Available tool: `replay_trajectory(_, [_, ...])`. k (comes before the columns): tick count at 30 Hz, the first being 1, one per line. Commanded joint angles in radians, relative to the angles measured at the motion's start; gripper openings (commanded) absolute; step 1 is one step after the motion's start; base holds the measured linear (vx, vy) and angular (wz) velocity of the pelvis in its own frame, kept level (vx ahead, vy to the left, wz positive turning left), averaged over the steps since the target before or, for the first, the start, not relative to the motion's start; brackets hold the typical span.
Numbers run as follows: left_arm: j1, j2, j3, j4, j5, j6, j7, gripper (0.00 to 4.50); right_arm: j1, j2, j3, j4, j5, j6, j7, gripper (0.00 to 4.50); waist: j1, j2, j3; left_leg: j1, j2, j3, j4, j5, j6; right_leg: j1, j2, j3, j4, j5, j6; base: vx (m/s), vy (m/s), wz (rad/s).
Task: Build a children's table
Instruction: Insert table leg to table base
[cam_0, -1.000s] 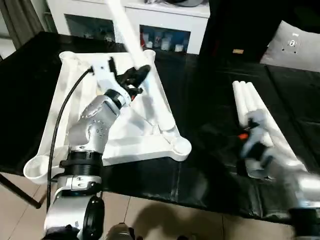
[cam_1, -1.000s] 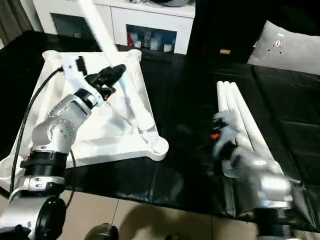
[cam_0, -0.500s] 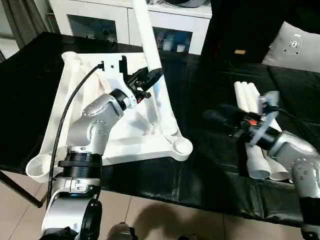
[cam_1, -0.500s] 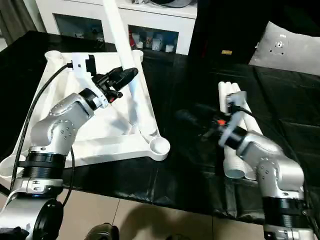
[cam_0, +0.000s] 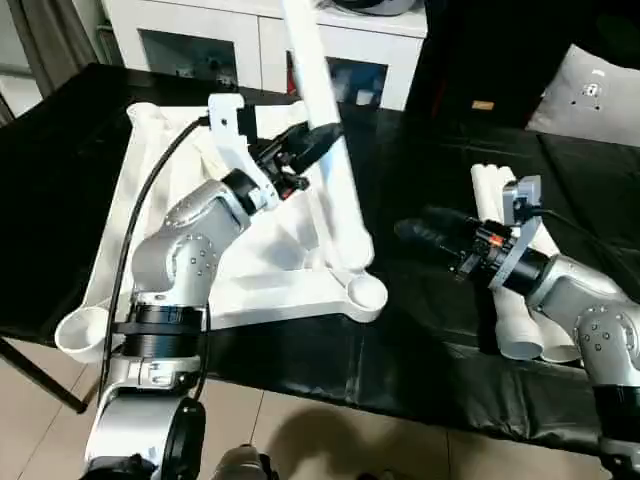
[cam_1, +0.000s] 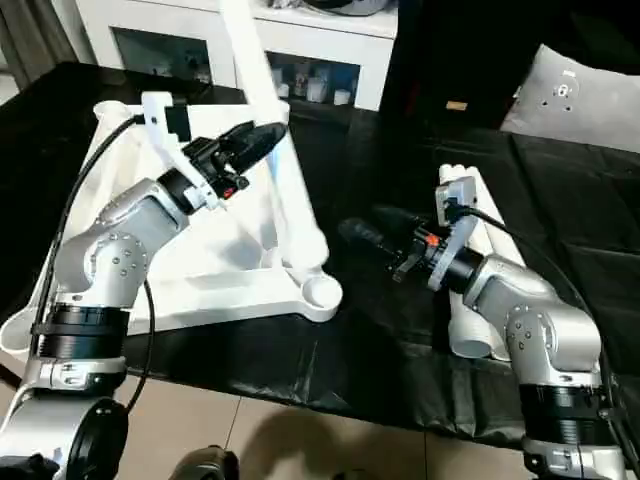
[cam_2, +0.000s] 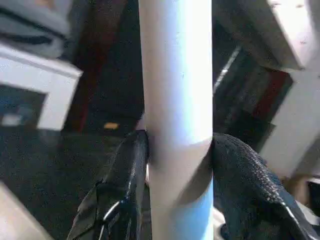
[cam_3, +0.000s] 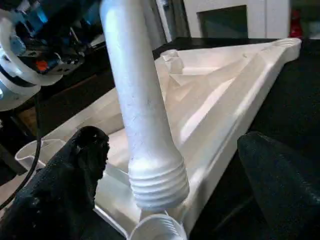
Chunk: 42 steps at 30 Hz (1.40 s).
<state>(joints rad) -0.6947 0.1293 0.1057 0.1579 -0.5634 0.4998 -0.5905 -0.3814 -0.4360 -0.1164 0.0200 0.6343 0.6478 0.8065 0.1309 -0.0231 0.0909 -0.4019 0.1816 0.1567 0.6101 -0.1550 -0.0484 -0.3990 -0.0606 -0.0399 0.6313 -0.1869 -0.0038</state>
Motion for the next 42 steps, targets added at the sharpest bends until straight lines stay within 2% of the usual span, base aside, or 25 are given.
replay_trajectory(1, [0.006, 0.005, -0.026, -0.038, -0.024, 0.017, -0.043, 1.75, -0.012, -0.011, -0.001, -0.011, 0.009, -0.007, 0.029, 4.50, 0.001, -0.002, -0.098, 0.026, 0.039, -0.001, -0.065, -0.160, -0.002, 0.051, -0.076, 0.034, -0.072, -0.149, -0.214, 0.000, 0.000, 0.00])
replay_trajectory(2, [0.007, 0.012, -0.042, -0.049, -0.033, 0.026, -0.081, 1.75, -0.014, -0.025, 0.013, -0.010, 0.018, 0.000, 0.073, 4.50, 0.002, 0.001, -0.097, 0.027, 0.037, -0.001, -0.065, -0.166, -0.003, 0.051, -0.075, 0.034, -0.073, -0.155, -0.212, 0.000, 0.000, 0.00])
replay_trajectory(8, [0.005, 0.039, -0.072, -0.080, -0.057, 0.045, -0.172, 1.75, -0.015, -0.073, 0.057, -0.011, 0.033, 0.013, 0.200, 4.50, 0.009, 0.001, -0.098, 0.027, 0.040, -0.002, -0.065, -0.165, 0.003, 0.052, -0.075, 0.035, -0.071, -0.139, -0.214, 0.000, 0.000, 0.00])
replay_trajectory(9, [0.001, 0.048, -0.083, -0.092, -0.067, 0.056, -0.204, 1.75, -0.024, -0.086, 0.070, -0.009, 0.045, 0.028, 0.240, 4.50, 0.010, 0.009, -0.098, 0.028, 0.040, -0.003, -0.065, -0.169, 0.002, 0.052, -0.076, 0.034, -0.070, -0.142, -0.216, 0.000, 0.000, 0.00])
replay_trajectory(11, [-0.001, 0.055, -0.092, -0.101, -0.075, 0.061, -0.230, 1.75, -0.031, -0.096, 0.082, -0.009, 0.051, 0.039, 0.276, 4.50, 0.010, 0.004, -0.097, 0.028, 0.040, -0.003, -0.065, -0.176, 0.004, 0.052, -0.074, 0.034, -0.071, -0.144, -0.225, 0.000, 0.000, 0.00])
replay_trajectory(12, [-0.002, 0.057, -0.094, -0.103, -0.077, 0.063, -0.237, 1.75, -0.032, -0.099, 0.086, -0.008, 0.050, 0.040, 0.285, 4.20, 0.010, 0.004, -0.098, 0.027, 0.040, -0.003, -0.064, -0.175, 0.004, 0.052, -0.075, 0.034, -0.070, -0.144, -0.227, 0.000, 0.000, 0.00])
replay_trajectory(13, [-0.003, 0.059, -0.099, -0.109, -0.082, 0.065, -0.248, 1.75, -0.035, -0.103, 0.098, -0.005, 0.046, 0.046, 0.302, 4.12, 0.009, 0.000, -0.097, 0.027, 0.040, -0.002, -0.065, -0.174, 0.003, 0.051, -0.075, 0.034, -0.070, -0.144, -0.229, 0.000, 0.000, 0.00])
replay_trajectory(20, [-0.004, 0.063, -0.108, -0.133, -0.100, 0.080, -0.284, 1.75, -0.054, -0.102, 0.150, 0.035, 0.019, 0.043, 0.338, 3.65, 0.009, 0.000, -0.098, 0.027, 0.040, -0.002, -0.064, -0.173, -0.003, 0.051, -0.076, 0.033, -0.072, -0.175, -0.226, 0.000, 0.000, 0.00])
replay_trajectory(23, [-0.001, 0.065, -0.114, -0.142, -0.103, 0.086, -0.290, 1.75, -0.056, -0.093, 0.163, 0.037, 0.010, 0.043, 0.342, 3.27, 0.010, 0.001, -0.098, 0.028, 0.041, -0.003, -0.064, -0.174, -0.004, 0.051, -0.076, 0.034, -0.071, -0.164, -0.227, 0.000, 0.000, 0.00])
replay_trajectory(25, [-0.001, 0.064, -0.113, -0.144, -0.104, 0.089, -0.291, 1.75, -0.059, -0.087, 0.173, 0.049, -0.018, 0.029, 0.326, 3.19, 0.010, 0.002, -0.098, 0.027, 0.041, -0.003, -0.064, -0.171, -0.003, 0.051, -0.075, 0.033, -0.070, -0.159, -0.227, 0.000, 0.000, 0.00])
replay_trajectory(27, [0.000, 0.063, -0.113, -0.149, -0.106, 0.093, -0.293, 1.75, -0.061, -0.087, 0.184, 0.069, -0.042, 0.008, 0.319, 2.89, 0.009, 0.002, -0.098, 0.027, 0.040, -0.002, -0.063, -0.169, -0.006, 0.050, -0.075, 0.034, -0.071, -0.156, -0.229, 0.000, 0.000, 0.00])
replay_trajectory(30, [0.000, 0.064, -0.115, -0.151, -0.109, 0.095, -0.295, 1.75, -0.063, -0.085, 0.186, 0.075, -0.041, 0.006, 0.322, 2.76, 0.009, 0.003, -0.099, 0.028, 0.040, -0.002, -0.064, -0.178, -0.008, 0.051, -0.074, 0.034, -0.070, -0.158, -0.228, 0.000, 0.000, 0.00])
replay_trajectory(31, [0.001, 0.064, -0.116, -0.155, -0.112, 0.097, -0.294, 1.75, -0.062, -0.082, 0.185, 0.069, -0.034, 0.011, 0.323, 2.51, 0.010, 0.004, -0.099, 0.028, 0.040, -0.003, -0.064, -0.175, -0.006, 0.052, -0.074, 0.033, -0.069, -0.152, -0.227, 0.000, 0.000, 0.00])
replay_trajectory(36, [0.001, 0.058, -0.115, -0.156, -0.115, 0.103, -0.291, 1.75, -0.063, -0.067, 0.184, 0.069, -0.039, 0.008, 0.318, 2.15, 0.009, 0.005, -0.099, 0.028, 0.041, -0.003, -0.064, -0.173, -0.002, 0.051, -0.074, 0.033, -0.068, -0.143, -0.233, 0.000, 0.000, 0.00])
replay_trajectory(42, [0.010, 0.059, -0.126, -0.144, -0.089, 0.099, -0.268, 1.75, -0.050, -0.042, 0.179, 0.052, -0.032, 0.006, 0.301, 1.98, 0.008, -0.004, -0.099, 0.028, 0.041, -0.001, -0.064, -0.164, 0.000, 0.051, -0.075, 0.034, -0.069, -0.149, -0.228, 0.000, 0.000, 0.00])
